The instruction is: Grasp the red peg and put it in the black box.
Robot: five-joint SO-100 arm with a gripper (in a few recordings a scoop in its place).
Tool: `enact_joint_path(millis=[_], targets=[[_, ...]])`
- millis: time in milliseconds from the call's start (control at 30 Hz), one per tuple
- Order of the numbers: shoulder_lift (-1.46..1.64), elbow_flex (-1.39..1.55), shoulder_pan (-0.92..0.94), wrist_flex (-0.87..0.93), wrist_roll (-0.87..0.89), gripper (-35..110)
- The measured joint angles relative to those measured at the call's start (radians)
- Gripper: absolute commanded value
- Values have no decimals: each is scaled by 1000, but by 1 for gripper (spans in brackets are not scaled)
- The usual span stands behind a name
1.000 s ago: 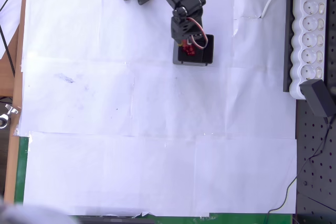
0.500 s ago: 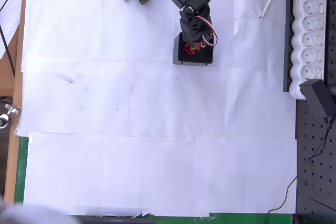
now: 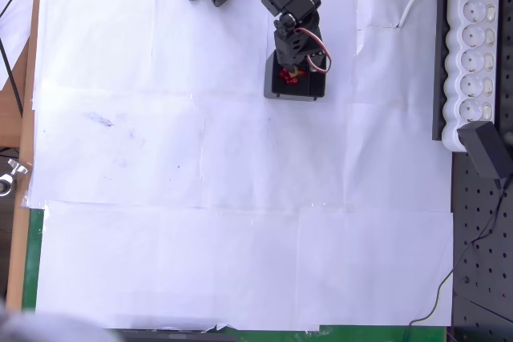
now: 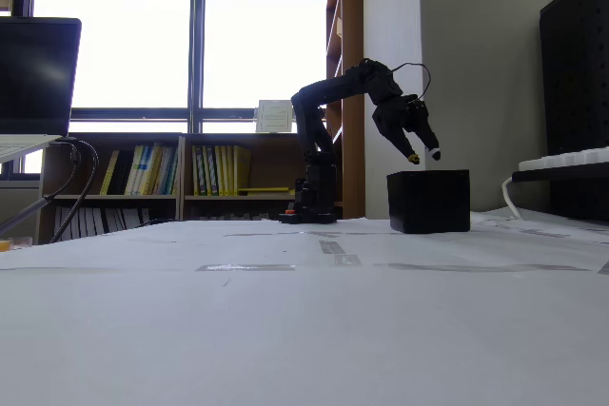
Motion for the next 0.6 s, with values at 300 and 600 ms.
enact_joint_path(millis=[300,600], targets=[[-63,0,18,46,-29,23],[-449,-112,81,83,-249,23]])
